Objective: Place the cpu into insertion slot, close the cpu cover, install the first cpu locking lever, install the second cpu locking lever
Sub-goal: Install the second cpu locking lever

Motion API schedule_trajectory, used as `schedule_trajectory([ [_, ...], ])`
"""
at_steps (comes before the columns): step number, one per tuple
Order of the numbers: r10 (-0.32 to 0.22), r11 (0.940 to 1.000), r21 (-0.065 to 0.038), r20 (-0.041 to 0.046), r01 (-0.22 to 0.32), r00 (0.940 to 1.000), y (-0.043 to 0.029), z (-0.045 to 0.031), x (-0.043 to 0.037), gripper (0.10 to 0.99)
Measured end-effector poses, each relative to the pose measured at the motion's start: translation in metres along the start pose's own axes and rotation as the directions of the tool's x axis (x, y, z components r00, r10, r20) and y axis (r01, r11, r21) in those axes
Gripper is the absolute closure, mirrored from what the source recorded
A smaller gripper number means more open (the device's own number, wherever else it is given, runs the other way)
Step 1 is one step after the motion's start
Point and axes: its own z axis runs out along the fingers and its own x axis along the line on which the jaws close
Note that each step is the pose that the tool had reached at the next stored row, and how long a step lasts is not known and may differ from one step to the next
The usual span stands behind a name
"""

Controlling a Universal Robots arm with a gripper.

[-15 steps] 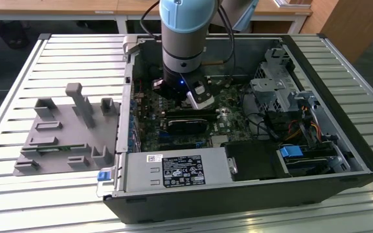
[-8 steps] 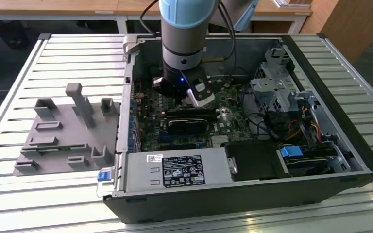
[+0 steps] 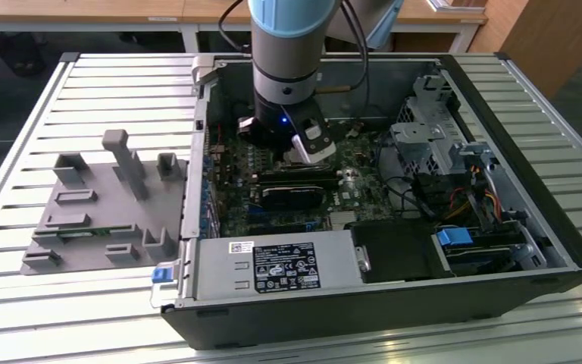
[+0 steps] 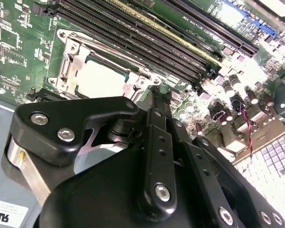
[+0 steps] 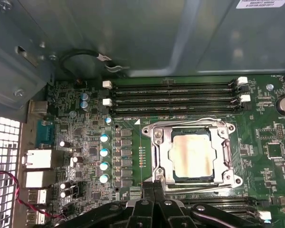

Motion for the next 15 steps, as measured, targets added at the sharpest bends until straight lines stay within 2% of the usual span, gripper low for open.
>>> schedule_trajectory([
  [9, 0.000, 1.0000, 0.000, 0.0000, 0.000, 1.0000, 0.0020, -0.0086, 0.0001, 0.980],
  [15, 0.000, 1.0000, 0.000, 0.0000, 0.000, 1.0000, 0.0040, -0.0170, 0.0001, 0.980],
])
